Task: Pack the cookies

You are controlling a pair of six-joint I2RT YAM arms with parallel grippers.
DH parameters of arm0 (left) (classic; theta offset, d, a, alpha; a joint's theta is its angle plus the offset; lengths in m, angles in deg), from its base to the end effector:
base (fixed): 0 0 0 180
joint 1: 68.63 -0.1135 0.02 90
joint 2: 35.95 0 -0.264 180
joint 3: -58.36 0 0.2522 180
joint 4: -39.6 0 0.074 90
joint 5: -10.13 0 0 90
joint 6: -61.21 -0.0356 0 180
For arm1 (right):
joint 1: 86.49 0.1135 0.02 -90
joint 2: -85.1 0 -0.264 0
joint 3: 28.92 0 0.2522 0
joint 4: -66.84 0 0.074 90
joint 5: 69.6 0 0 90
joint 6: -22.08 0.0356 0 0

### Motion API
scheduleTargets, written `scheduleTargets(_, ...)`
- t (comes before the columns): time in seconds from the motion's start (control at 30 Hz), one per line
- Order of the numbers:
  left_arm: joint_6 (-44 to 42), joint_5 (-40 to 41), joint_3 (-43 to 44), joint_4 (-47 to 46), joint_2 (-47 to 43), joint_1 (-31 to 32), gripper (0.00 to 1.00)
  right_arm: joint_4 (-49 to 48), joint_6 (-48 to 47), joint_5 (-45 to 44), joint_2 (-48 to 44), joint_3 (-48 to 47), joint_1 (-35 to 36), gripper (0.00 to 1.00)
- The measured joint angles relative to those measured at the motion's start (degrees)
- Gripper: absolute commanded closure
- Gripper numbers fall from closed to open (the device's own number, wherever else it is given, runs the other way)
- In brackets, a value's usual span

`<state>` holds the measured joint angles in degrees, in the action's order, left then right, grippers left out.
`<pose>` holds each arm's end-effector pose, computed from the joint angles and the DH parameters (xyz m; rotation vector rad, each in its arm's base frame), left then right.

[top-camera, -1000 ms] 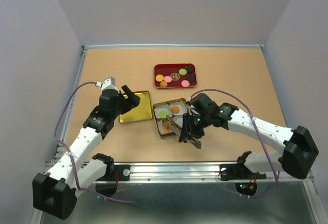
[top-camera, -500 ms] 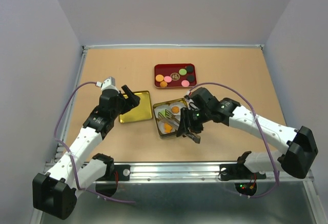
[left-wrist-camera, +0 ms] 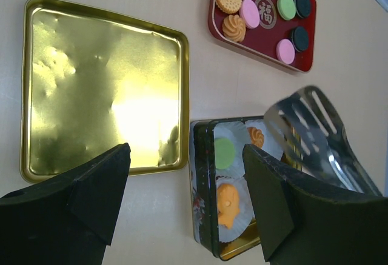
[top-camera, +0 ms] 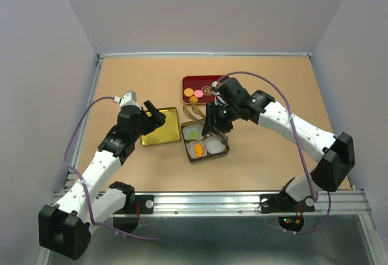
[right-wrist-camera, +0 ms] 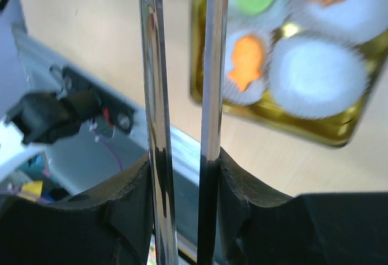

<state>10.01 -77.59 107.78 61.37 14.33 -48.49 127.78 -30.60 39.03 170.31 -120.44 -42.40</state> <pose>0.1926 -0.0691 0.2706 -0.3539 1.9889 -0.6274 0.2155 0.2246 0.3164 -0.3045 2.7236 0.9094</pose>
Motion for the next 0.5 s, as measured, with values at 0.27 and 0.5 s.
scheduleTargets(0.27,-0.83,0.52,0.00,0.02,-0.79,0.00,0.14,3.80,-5.14,-4.20,13.46,-12.81,-7.08,0.56)
scheduleTargets(0.5,-1.68,0.83,-0.07,0.02,-0.79,0.00,0.14,6.12,-7.96,-7.69,24.81,-22.25,-7.02,0.57)
